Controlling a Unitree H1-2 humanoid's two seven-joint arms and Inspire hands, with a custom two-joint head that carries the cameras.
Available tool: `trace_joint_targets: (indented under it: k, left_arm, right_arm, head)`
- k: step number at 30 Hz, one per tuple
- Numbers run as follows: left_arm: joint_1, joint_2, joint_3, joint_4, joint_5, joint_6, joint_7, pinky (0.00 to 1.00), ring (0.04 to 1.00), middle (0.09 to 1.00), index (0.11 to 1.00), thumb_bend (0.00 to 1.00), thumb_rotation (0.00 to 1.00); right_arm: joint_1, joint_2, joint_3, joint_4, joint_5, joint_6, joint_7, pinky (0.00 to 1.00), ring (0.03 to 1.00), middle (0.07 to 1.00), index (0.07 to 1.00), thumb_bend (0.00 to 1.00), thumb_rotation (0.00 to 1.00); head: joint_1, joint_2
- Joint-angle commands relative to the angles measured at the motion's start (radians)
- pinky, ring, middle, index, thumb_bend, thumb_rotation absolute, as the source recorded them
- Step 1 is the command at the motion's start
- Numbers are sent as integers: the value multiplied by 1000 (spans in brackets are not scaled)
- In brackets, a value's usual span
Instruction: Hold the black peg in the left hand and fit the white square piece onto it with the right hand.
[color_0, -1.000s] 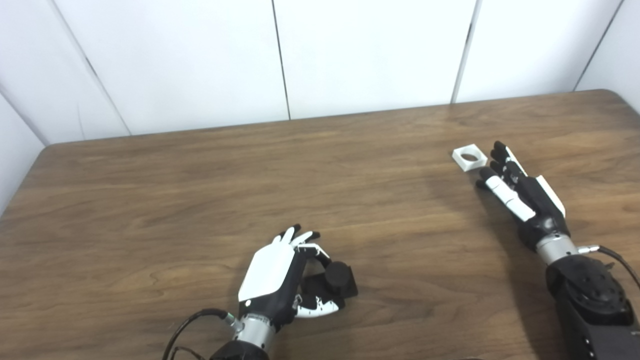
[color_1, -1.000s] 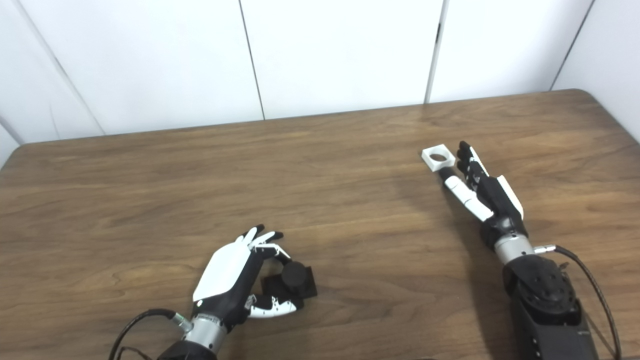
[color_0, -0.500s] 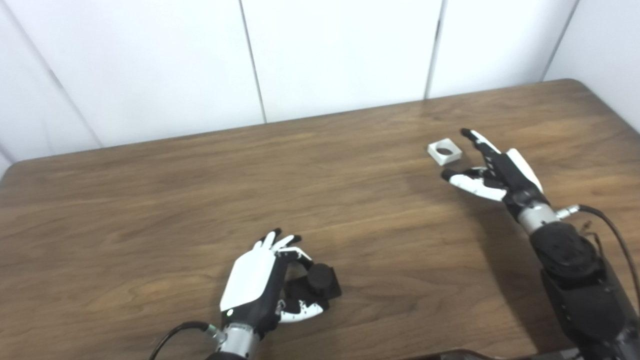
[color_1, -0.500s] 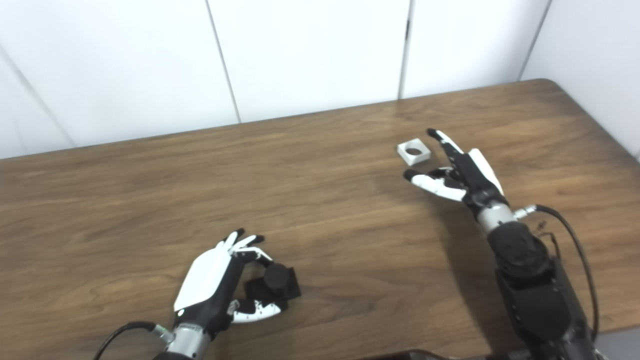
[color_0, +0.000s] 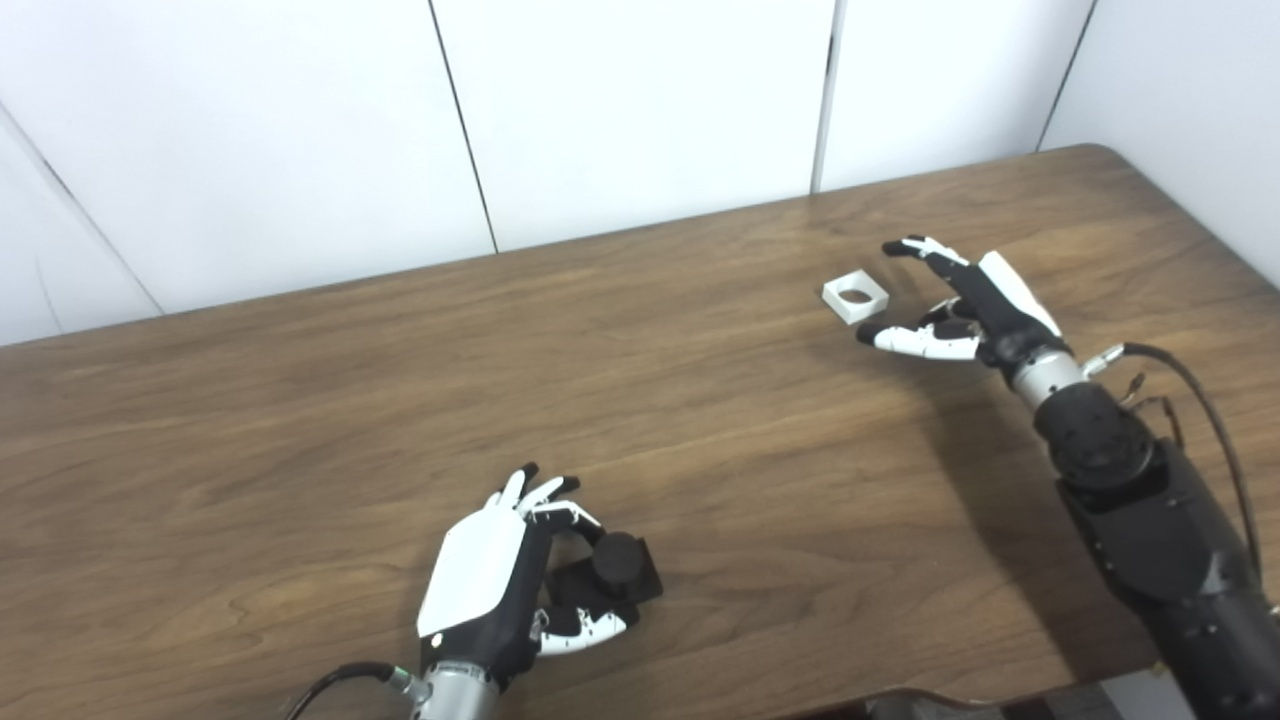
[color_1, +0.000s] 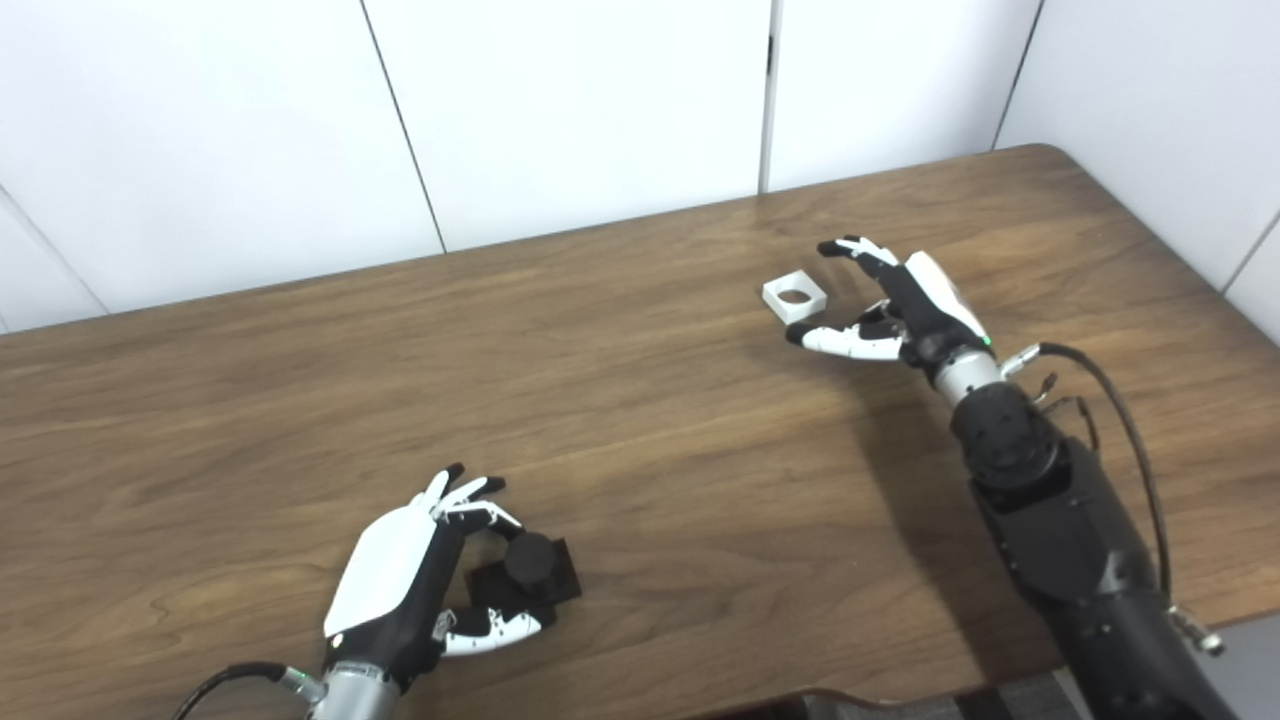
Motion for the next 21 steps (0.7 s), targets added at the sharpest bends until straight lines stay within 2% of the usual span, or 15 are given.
trace_joint_targets:
  k: [1,13,21]
  left_arm:
    - [36,11,-8,30,19,-1,-16,975,1000,887,489,515,75]
    - [38,5,-19,28,44,19,-36,983,1000,898,490,513,77]
    - [43,-5,-17,43,34,10,-13,981,1000,896,489,514,75]
  right_arm:
    - [-51,-38,2,-3,-19,-38,-9,1000,1000,961,822,769,349]
    - [-105,-95,54,27,-78,-42,24,1000,1000,967,786,789,270]
    - [-150,-139,90,47,-112,-63,57,1000,1000,969,805,779,266]
  head:
    - [3,1]
    - [6,-2]
    - [9,-14]
